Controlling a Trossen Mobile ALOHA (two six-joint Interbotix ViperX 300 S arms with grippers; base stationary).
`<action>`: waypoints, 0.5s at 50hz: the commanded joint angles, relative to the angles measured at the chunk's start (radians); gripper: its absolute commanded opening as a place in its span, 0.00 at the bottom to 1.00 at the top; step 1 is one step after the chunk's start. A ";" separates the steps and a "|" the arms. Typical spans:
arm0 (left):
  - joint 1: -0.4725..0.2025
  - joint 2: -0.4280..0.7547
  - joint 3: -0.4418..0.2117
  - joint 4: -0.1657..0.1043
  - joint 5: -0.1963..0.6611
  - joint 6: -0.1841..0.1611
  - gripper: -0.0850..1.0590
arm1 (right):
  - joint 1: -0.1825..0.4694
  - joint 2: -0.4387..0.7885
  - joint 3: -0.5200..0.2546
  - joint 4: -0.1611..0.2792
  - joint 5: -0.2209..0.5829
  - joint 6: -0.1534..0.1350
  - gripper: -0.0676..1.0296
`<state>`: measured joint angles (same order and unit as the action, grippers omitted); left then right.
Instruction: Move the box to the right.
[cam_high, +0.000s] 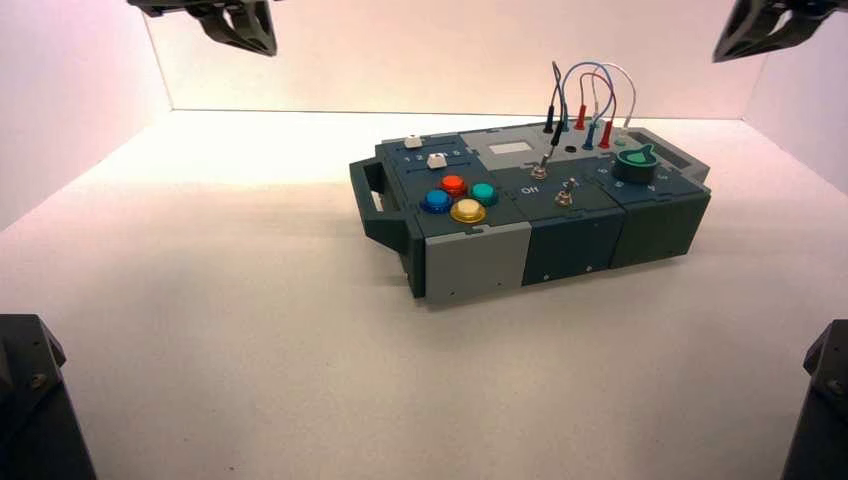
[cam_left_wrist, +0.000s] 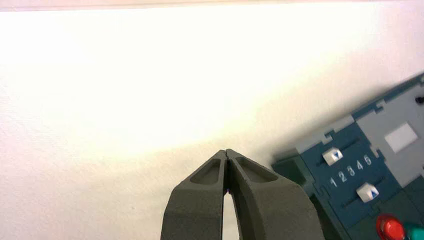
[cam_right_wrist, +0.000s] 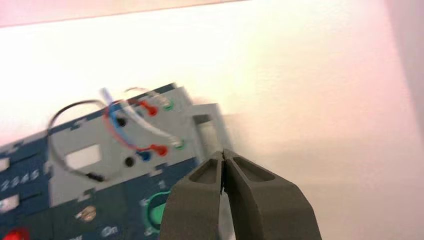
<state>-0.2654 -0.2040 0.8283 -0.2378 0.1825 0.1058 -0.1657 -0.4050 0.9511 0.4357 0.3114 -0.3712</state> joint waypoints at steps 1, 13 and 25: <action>0.011 -0.064 0.029 0.002 -0.072 0.012 0.05 | -0.046 -0.040 0.018 0.002 -0.058 0.003 0.04; 0.014 -0.084 0.094 0.002 -0.204 0.015 0.05 | -0.049 -0.055 0.077 0.008 -0.190 0.008 0.04; 0.018 -0.106 0.137 0.002 -0.284 0.014 0.05 | -0.048 -0.071 0.124 0.014 -0.278 0.012 0.04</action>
<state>-0.2500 -0.2823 0.9633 -0.2378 -0.0644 0.1181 -0.2117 -0.4571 1.0784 0.4433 0.0598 -0.3620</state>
